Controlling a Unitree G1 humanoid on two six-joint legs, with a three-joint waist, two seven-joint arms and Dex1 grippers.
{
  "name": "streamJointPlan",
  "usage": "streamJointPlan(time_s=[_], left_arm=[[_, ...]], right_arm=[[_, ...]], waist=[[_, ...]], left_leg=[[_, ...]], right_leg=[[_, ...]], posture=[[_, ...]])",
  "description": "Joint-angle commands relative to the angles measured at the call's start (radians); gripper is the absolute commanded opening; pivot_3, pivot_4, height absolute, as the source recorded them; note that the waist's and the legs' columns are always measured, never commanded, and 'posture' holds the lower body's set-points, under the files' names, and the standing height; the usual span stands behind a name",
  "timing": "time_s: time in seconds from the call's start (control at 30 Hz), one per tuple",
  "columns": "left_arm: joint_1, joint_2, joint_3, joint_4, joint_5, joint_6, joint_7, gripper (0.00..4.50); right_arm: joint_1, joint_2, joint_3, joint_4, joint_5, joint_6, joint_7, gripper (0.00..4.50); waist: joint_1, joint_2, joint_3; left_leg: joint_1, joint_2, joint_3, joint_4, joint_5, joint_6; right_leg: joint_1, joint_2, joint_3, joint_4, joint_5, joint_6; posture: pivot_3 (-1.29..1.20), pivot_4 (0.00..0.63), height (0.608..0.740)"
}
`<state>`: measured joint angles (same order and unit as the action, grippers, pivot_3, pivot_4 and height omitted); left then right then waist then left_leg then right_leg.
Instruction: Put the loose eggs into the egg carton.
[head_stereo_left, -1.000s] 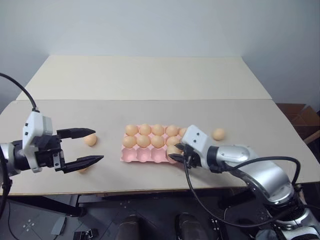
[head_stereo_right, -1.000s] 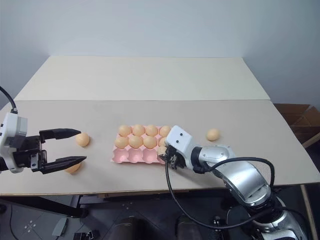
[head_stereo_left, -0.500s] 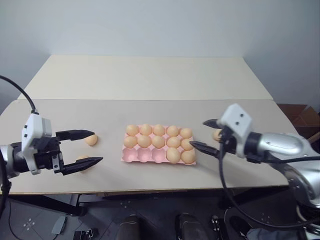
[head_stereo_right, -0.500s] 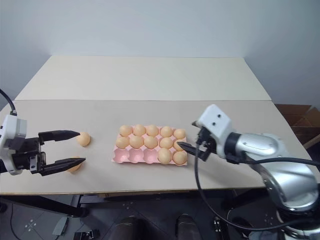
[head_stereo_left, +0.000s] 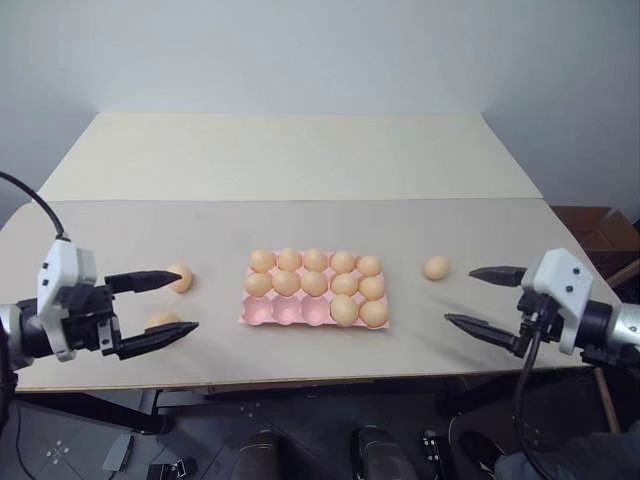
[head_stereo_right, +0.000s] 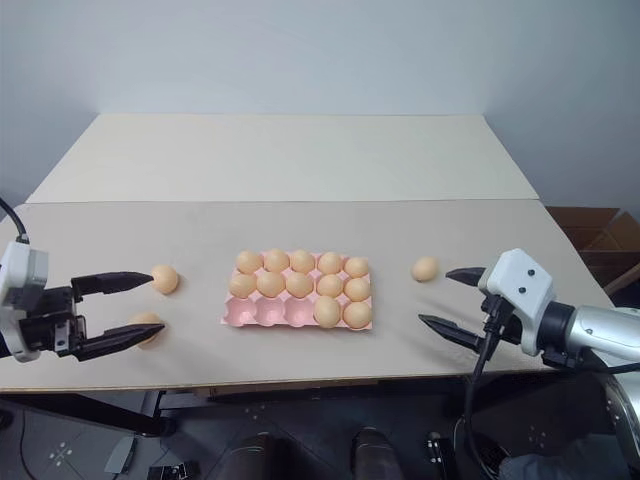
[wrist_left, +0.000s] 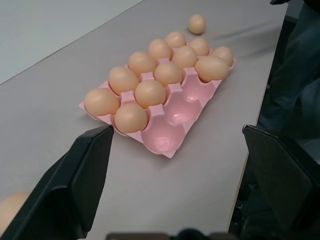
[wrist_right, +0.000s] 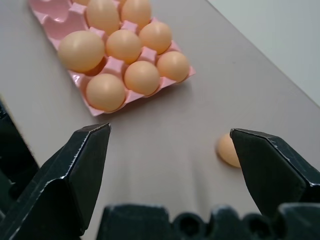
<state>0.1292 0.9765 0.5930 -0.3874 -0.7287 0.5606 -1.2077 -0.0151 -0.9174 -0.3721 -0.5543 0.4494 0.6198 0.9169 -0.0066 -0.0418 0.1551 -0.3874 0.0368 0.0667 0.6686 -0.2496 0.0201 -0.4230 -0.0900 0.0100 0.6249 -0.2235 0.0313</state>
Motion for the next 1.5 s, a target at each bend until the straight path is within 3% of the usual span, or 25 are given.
streamJointPlan(time_s=[0.03,0.17,0.47,0.57,0.67,0.73,0.93,1.07,1.33,1.5], left_arm=[[-0.018,0.007,0.022,-0.020,-0.009,-0.022,0.005,4.50],[-0.034,0.007,0.011,-0.019,-0.010,-0.022,0.011,4.50],[-0.027,0.008,0.025,-0.029,-0.011,-0.024,0.017,4.50],[-0.016,0.006,0.037,-0.036,-0.012,-0.024,0.017,4.50],[-0.004,0.007,0.052,-0.045,-0.016,-0.024,0.016,4.50],[0.002,0.008,0.058,-0.048,-0.018,-0.024,0.015,4.50],[0.015,0.008,0.070,-0.050,-0.018,-0.027,0.008,4.50],[0.020,0.008,0.074,-0.041,-0.016,-0.028,0.002,4.50],[0.012,0.008,0.061,-0.029,-0.009,-0.027,0.017,4.50],[0.031,0.003,0.074,-0.042,-0.010,-0.025,0.025,4.50]], right_arm=[[-0.123,0.003,0.115,0.092,-0.074,0.041,-0.100,4.46],[-0.295,0.059,0.292,0.282,-0.189,0.052,-0.187,4.46],[-0.498,0.202,0.466,0.650,-0.349,-0.012,-0.274,4.46],[-0.529,0.229,0.483,0.702,-0.388,-0.009,-0.303,3.84],[-0.522,0.241,0.458,0.655,-0.368,0.005,-0.290,2.93],[-0.513,0.237,0.441,0.588,-0.353,0.035,-0.286,2.74],[-0.489,0.231,0.391,0.188,-0.237,0.194,-0.246,2.73],[-0.501,0.304,0.470,-0.044,-0.134,0.301,-0.250,2.73],[-0.560,0.478,0.754,-0.013,-0.205,0.350,-0.362,2.73],[-0.573,0.491,0.853,0.050,-0.267,0.333,-0.379,2.73]], waist=[[-0.003,0.000,0.000],[-0.007,0.000,0.000],[-0.005,0.000,0.000],[-0.007,0.000,0.000],[-0.008,0.000,0.000],[-0.008,0.001,0.000],[-0.006,0.002,0.001],[-0.011,0.002,0.001],[-0.006,0.002,0.001],[-0.007,0.002,0.001]], left_leg=[[0.000,0.000,0.000,0.000,0.000,0.000],[0.001,0.000,0.001,0.000,0.000,0.000],[-0.002,-0.001,0.003,-0.002,0.000,0.000],[-0.002,-0.001,0.003,-0.001,0.000,0.000],[-0.001,-0.001,0.003,-0.002,0.000,0.000],[-0.002,-0.001,0.002,-0.002,0.000,0.000],[-0.002,-0.001,0.001,-0.002,0.000,0.000],[0.000,0.001,-0.002,-0.002,0.000,0.000],[-0.001,0.001,-0.002,-0.001,0.000,0.000],[-0.001,0.000,-0.001,-0.001,0.000,0.000]], right_leg=[[0.000,0.000,0.000,0.000,-0.002,-0.003],[0.000,0.000,0.000,0.000,0.001,-0.008],[-0.001,0.000,-0.001,0.000,0.004,-0.001],[-0.001,0.000,-0.001,0.000,0.005,-0.001],[-0.001,0.000,-0.001,0.000,0.005,-0.001],[-0.001,0.000,-0.001,0.000,0.005,-0.001],[-0.002,0.000,-0.001,0.001,0.004,-0.001],[-0.001,0.001,-0.001,0.001,0.005,-0.001],[-0.002,0.001,-0.002,0.001,0.005,-0.003],[-0.002,0.000,-0.002,0.001,0.005,-0.003]], posture=[[0.00,0.150,0.740],[0.00,0.150,0.740],[0.00,0.150,0.740],[0.00,0.150,0.740],[0.00,0.150,0.740],[0.00,0.150,0.740],[0.00,0.150,0.740],[0.00,0.150,0.740],[0.00,0.150,0.740],[0.00,0.150,0.740]])
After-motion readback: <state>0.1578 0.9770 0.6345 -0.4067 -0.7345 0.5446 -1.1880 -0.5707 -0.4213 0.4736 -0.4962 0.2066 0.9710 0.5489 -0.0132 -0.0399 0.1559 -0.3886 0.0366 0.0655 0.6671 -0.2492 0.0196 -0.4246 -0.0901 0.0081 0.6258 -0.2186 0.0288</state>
